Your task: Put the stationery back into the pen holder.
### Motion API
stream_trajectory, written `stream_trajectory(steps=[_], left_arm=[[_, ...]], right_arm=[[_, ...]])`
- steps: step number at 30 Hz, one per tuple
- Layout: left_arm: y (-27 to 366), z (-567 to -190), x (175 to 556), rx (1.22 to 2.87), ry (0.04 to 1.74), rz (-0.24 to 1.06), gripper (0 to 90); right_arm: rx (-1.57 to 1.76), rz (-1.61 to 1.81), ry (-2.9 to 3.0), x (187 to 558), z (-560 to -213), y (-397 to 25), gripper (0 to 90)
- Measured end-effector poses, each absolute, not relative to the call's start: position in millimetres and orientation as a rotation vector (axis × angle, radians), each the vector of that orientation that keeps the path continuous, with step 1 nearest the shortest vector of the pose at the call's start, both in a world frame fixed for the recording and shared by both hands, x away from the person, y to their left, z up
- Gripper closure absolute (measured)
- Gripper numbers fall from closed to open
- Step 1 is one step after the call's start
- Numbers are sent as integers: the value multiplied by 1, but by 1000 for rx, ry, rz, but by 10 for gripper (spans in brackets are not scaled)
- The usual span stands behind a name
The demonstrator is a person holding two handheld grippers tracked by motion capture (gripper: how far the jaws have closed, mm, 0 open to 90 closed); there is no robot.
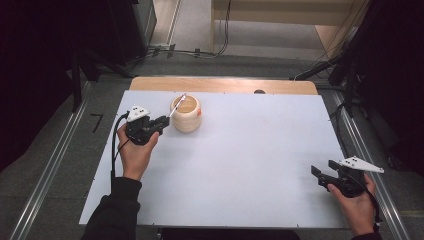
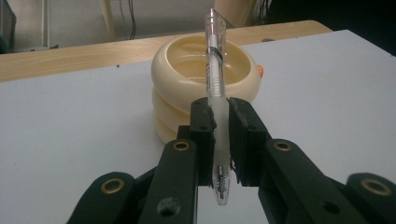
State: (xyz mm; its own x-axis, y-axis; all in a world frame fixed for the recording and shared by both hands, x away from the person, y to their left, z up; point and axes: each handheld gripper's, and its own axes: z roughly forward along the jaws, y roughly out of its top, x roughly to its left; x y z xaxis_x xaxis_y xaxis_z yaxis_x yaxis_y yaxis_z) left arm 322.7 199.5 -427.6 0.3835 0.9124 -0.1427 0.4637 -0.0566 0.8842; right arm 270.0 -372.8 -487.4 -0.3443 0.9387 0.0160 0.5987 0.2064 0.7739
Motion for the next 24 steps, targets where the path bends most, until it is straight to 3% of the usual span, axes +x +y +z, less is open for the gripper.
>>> stream_trajectory(steps=[24], left_arm=[[197,-422,331,1675,1236,601,815]], right_arm=[[1417,975,2025,270,-487,-372,276]])
